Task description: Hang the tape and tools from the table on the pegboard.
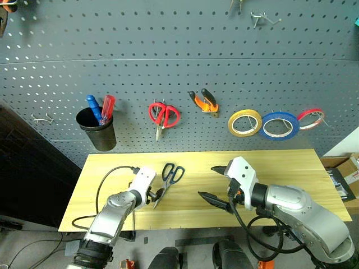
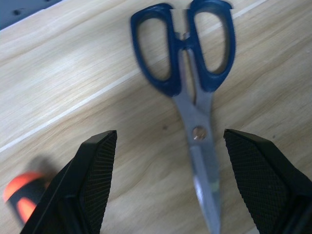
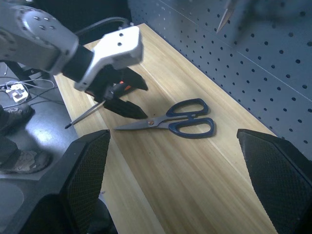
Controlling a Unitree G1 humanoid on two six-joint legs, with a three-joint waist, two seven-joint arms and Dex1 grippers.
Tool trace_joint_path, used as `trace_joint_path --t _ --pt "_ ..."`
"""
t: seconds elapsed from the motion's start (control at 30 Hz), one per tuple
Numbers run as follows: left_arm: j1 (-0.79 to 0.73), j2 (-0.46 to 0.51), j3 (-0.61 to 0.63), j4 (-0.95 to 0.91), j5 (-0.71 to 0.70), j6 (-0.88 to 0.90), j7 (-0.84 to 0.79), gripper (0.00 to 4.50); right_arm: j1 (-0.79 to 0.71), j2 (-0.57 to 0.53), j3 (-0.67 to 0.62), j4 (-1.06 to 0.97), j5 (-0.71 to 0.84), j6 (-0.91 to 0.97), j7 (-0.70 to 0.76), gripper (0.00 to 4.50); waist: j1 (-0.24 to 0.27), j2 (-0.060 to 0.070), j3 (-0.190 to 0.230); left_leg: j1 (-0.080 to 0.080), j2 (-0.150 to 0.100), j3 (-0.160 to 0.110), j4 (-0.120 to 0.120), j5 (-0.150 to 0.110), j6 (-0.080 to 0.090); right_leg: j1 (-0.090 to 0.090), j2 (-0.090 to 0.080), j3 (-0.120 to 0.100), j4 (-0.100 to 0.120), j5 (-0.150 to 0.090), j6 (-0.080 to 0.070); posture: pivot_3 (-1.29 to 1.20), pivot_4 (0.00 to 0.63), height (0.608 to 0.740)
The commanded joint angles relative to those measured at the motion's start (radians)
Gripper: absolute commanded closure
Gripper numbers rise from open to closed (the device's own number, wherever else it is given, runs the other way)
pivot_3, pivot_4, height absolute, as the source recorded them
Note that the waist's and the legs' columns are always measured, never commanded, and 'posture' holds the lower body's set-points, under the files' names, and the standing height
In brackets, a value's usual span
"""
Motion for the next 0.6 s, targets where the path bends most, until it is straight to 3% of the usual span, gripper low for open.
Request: trace_joint_path --t 0.03,0.47,0.6 --pt "-0.047 -0.026 -0.031 0.037 0.019 0.037 0.005 0.91 0.007 -0.01 -0.005 -0.057 0.02 0.002 0.004 0.0 0.0 0.0 0.0 0.0 0.0 0.0 0.0 0.0 0.0 0.0 0.0 0.0 0.0 0.0 0.0 -0.02 0.16 0.74" --pt "-0.188 -0.115 -0.046 0.237 0.034 0.094 0.033 0.91 -0.007 -0.015 0.015 -0.074 0.021 0.011 -0.02 0.0 -0.005 -0.001 0.0 0.0 0.0 0.0 0.0 0.0 0.0 0.0 0.0 0.0 0.0 0.0 0.0 -0.04 0.169 0.74" --pt "-0.178 -0.117 -0.039 0.248 0.034 0.111 0.041 1.76 -0.006 -0.016 0.013 -0.077 0.022 0.015 -0.025 0.0 -0.005 -0.001 0.0 0.0 0.0 0.0 0.0 0.0 0.0 0.0 0.0 0.0 0.0 0.0 0.0 -0.04 0.169 0.74"
